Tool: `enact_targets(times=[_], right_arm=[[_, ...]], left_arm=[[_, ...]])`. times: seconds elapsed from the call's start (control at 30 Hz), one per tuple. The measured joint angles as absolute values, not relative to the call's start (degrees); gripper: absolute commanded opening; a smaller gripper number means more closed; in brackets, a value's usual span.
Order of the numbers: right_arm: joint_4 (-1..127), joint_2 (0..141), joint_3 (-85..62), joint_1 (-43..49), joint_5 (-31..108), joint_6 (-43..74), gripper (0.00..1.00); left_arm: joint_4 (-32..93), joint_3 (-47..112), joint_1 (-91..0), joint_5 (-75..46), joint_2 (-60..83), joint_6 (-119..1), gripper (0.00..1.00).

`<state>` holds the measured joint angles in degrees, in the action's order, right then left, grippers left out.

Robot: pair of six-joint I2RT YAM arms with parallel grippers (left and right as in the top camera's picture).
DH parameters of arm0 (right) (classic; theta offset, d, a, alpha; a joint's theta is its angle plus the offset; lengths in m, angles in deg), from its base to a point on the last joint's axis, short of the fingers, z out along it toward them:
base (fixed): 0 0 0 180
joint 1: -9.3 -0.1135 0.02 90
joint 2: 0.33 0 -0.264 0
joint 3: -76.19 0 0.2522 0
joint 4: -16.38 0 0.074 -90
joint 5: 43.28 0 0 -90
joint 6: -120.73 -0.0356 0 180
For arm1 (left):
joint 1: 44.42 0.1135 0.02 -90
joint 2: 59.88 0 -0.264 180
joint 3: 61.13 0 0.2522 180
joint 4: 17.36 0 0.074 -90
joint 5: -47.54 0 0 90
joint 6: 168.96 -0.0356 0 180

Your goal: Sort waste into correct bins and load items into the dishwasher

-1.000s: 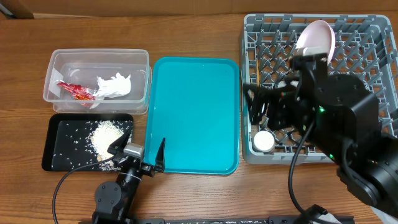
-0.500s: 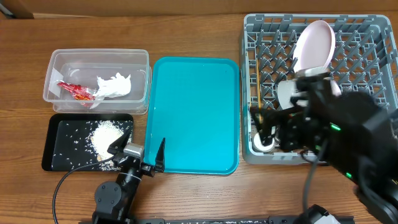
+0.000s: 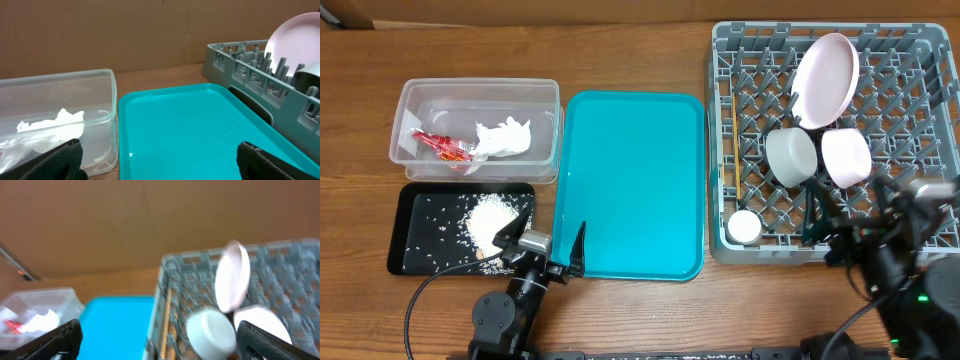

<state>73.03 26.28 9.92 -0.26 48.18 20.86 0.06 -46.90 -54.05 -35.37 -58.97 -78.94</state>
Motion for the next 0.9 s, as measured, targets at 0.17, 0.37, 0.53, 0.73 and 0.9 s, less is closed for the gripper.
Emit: enact_targets(times=[0.17, 0.37, 0.53, 0.73, 0.9], right_arm=[[60.7, 15.7, 25.5, 2.3, 48.1, 21.1, 1.0], [46.6, 4.0, 44.3, 3.6, 46.9, 21.4, 1.0], [40.9, 0.7, 54.4, 3.7, 44.6, 21.4, 1.0], [35.4, 0.5, 61.4, 3.8, 43.5, 21.4, 1.0], [34.8, 0.5, 61.4, 4.0, 43.5, 21.4, 1.0]], left_arm=[[0.1, -46.9, -54.0, -35.4, -59.0, -78.9, 1.0], [0.1, -46.9, -54.0, -35.4, -59.0, -78.9, 1.0], [0.1, -46.9, -54.0, -35.4, -59.0, -78.9, 1.0], [0.1, -46.9, -54.0, -35.4, -59.0, -78.9, 1.0], [0.1, -46.9, -54.0, -35.4, -59.0, -78.9, 1.0]])
